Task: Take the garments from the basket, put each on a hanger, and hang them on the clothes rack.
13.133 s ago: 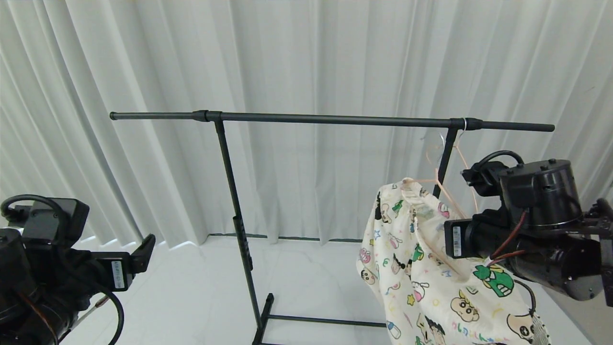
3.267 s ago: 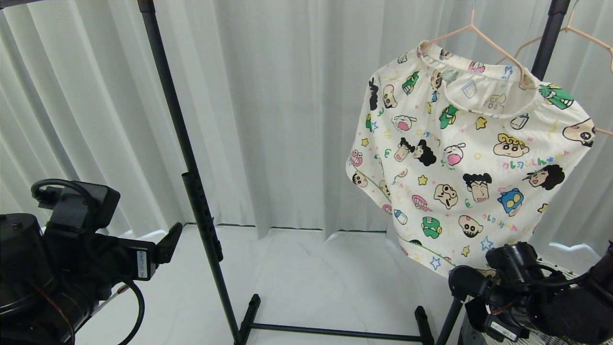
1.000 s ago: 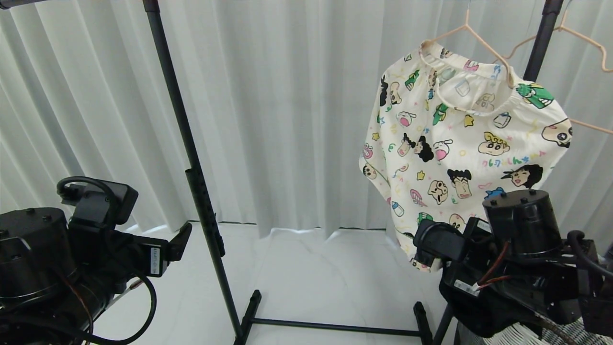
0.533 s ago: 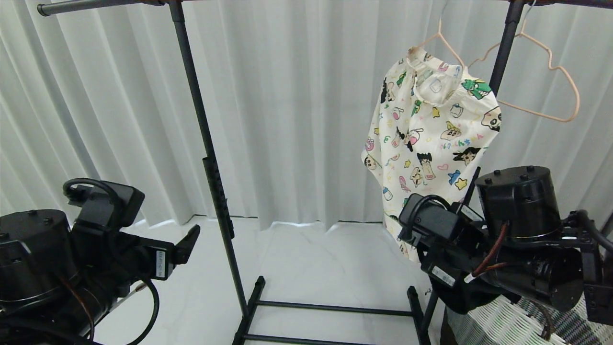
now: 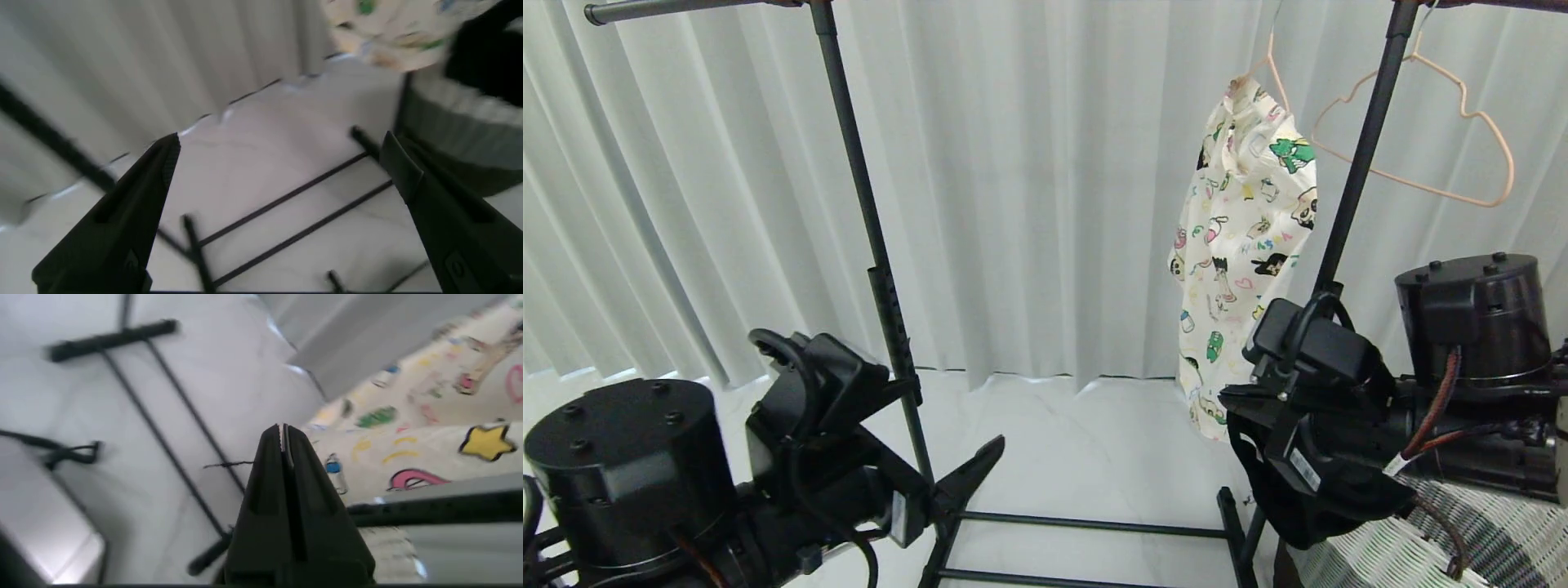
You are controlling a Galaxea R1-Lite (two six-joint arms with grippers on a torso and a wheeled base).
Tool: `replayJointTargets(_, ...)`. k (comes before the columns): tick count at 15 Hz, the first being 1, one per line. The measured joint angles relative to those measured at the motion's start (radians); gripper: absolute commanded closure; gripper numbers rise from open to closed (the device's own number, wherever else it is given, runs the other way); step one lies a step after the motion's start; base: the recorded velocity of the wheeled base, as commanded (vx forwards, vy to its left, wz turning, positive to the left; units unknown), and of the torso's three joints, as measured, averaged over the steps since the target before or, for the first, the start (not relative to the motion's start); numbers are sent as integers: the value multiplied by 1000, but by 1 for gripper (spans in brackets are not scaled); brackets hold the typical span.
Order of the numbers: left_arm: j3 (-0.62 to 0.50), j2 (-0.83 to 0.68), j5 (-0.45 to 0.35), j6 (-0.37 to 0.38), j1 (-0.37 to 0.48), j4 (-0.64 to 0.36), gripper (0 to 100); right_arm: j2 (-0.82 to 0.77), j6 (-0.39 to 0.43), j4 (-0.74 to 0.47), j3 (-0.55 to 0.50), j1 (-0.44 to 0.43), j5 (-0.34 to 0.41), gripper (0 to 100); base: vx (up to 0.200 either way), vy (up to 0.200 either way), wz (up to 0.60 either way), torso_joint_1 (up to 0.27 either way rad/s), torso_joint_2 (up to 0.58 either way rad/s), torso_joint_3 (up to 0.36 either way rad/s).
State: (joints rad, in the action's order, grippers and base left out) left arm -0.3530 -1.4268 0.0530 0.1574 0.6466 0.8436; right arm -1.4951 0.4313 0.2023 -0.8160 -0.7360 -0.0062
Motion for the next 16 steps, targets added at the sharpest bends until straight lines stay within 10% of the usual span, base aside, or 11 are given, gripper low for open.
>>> replayJointTargets(8, -299, -348, -63, -73, 245, 1, 0, 97, -153, -7, 2, 71, 213, 100, 0, 0, 0, 0, 0, 0)
replayJointTargets(16, -714, -741, -182, -73, 302, 1, 0, 163, -203, -35, 1, 109, 317, 100, 0, 0, 0, 0, 0, 0)
